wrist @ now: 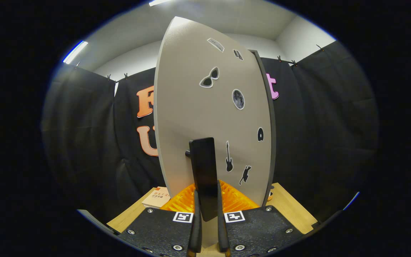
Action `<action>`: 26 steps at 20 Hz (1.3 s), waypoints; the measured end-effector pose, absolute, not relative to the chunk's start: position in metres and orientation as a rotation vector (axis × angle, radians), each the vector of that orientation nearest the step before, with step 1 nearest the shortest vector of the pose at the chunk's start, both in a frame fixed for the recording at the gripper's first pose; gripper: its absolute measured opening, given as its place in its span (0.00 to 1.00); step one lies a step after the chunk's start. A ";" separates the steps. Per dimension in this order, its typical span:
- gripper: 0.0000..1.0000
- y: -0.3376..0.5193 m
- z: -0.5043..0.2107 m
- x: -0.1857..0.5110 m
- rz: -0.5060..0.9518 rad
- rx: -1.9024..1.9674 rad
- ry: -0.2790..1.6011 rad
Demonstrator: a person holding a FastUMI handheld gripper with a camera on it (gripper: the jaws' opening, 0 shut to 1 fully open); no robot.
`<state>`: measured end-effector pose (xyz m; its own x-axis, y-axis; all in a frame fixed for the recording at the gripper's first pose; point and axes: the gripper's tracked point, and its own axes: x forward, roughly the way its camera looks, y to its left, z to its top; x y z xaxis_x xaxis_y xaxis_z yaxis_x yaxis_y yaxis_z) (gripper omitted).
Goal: Open the shoe cabinet door, grab the shoes and put them into the shoe cabinet, then close the shoe cabinet door.
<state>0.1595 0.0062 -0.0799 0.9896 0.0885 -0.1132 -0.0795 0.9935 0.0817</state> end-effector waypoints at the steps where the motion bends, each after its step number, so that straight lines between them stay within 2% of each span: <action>1: 0.17 -0.001 -0.079 0.155 0.082 0.084 0.112; 9: 0.17 -0.074 -0.080 0.129 -0.009 0.183 0.120; 14: 0.12 -0.133 -0.079 0.130 -0.099 0.160 0.082; 18: 0.06 -0.160 -0.080 0.128 -0.061 0.170 0.079; 22: 0.06 -0.171 -0.080 0.127 -0.032 0.142 0.087; 26: 0.07 -0.192 -0.079 0.113 -0.079 0.148 0.071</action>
<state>0.1134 -0.1917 -0.0790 0.9944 -0.0736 -0.0763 0.0840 0.9860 0.1439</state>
